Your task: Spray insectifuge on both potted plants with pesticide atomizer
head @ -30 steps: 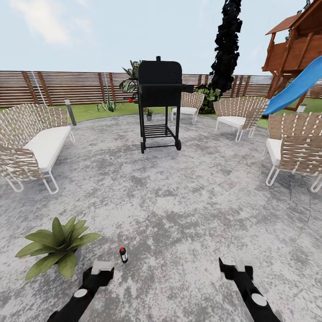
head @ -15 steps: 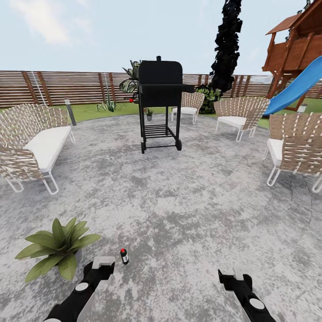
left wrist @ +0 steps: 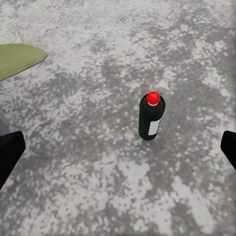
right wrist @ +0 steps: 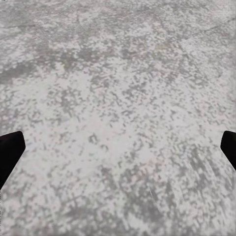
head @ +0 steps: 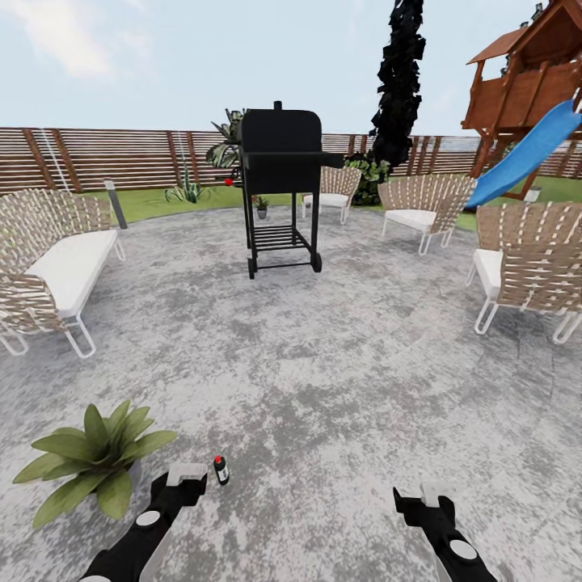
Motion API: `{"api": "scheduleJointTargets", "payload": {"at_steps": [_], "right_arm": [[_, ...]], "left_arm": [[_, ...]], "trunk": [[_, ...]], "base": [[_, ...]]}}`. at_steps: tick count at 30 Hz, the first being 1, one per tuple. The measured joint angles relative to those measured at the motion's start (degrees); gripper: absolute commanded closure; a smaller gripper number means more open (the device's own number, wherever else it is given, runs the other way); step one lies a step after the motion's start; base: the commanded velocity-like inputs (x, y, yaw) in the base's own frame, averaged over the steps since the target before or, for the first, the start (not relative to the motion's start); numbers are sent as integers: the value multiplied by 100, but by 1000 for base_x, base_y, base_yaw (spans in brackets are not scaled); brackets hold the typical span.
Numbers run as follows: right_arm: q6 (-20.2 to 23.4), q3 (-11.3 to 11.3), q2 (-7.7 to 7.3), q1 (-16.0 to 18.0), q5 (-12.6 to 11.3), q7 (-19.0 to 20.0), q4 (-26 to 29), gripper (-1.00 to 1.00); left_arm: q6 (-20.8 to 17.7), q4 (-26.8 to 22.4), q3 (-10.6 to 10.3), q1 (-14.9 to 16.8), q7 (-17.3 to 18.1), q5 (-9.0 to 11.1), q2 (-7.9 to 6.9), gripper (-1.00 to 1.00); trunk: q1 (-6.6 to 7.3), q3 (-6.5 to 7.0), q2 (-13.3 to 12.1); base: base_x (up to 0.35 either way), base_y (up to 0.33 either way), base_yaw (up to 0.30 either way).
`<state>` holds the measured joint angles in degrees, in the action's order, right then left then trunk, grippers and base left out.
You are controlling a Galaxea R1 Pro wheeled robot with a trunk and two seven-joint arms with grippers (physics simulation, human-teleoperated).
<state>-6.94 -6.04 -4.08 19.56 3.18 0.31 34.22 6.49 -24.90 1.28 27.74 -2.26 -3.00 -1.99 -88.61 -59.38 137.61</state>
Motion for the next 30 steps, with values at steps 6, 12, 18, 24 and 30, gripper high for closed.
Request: {"api": "scheduleJointTargets", "payload": {"at_steps": [6, 12, 18, 24, 30], "right_arm": [[-1, -4, 1, 0, -6, 1, 0, -100], [-1, -9, 1, 0, -8, 1, 3, -100], [-1, -5, 1, -1, -8, 1, 1, -100], [0, -13, 1, -1, -8, 1, 3, -100], [1, -14, 1, -1, -8, 1, 1, -100]], "left_arm": [[-1, -1, 6, 1, 5, 11, -3, -100], [-2, -1, 8, 1, 8, 21, -4, -100], [-1, -1, 2, 2, 8, 19, 4, -100], [-1, 0, 9, 2, 8, 21, -4, -100], [-1, -1, 11, 2, 33, 22, -12, -100]], "trunk": [[0, 0, 0], [0, 0, 0], [-1, 0, 0], [0, 0, 0], [-2, 0, 0]], "base": [[0, 102, -97], [-8, 280, -246], [-75, 268, -264], [-22, 155, -265], [-123, 200, -265]]}}
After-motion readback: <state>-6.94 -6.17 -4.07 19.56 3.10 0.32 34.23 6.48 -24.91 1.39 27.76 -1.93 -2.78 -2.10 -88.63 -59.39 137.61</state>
